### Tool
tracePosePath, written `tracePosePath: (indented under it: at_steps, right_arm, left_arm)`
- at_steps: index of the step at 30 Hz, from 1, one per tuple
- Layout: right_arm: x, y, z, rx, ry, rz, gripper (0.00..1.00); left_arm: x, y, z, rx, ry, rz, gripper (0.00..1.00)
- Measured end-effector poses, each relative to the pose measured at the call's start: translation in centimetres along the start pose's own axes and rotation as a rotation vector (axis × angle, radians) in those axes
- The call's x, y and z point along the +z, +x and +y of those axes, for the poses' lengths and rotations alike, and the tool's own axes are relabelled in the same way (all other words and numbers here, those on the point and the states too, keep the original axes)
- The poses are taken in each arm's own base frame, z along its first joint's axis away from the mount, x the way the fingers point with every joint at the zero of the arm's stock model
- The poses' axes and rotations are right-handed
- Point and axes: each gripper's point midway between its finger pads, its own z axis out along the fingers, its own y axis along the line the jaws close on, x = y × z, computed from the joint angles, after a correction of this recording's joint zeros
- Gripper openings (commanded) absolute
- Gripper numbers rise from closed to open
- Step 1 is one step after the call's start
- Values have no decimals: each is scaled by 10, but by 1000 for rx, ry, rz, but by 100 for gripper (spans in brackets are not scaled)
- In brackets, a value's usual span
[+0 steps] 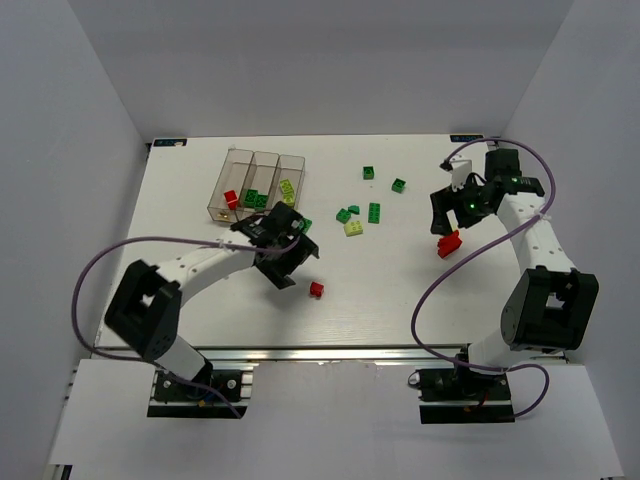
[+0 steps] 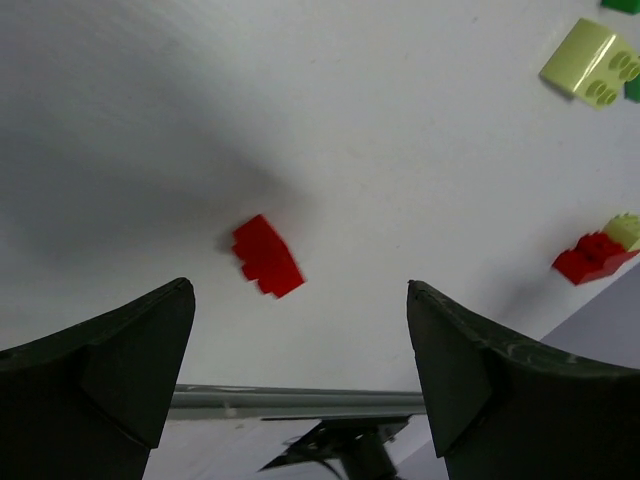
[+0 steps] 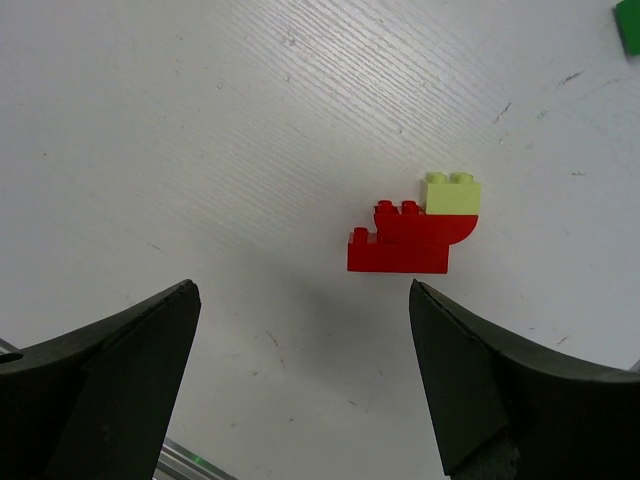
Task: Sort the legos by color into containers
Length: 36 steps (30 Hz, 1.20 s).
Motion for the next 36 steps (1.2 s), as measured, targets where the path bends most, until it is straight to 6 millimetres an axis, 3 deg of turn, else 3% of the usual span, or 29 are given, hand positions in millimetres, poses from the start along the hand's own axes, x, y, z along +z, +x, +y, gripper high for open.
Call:
tracePosePath:
  at_steps: [3,6,9,16,23,28,34,36]
  right_arm:
    - [2,-5,2,18,-15,-20,89]
    - [5,-7,3,29,-26,-31,89]
    - [8,-10,3,37,-37,-43,89]
    - [14,-16,2,44,-52,-69,89]
    - [15,-21,1,45,-55,-90,89]
    - [16,-24,0,40,-55,-103,89]
    - [15,-24,-3,45,-51,-107,89]
    - [14,-24,-4,48,-50,-108,89]
  left_arm:
    - [13,1,-29,-30,-45,-8,96]
    - [26,11,-46,-38,-88,1,96]
    - [36,22,-38,-48,-157,5,96]
    - [35,31,-18,-84,-247,12,94]
    - [50,38,-6,-99,-315,22,85]
    - [61,43,0,-108,-340,33,72]
    - [63,44,-3,-133,-328,32,32]
    - [63,44,-4,-137,-323,32,28]
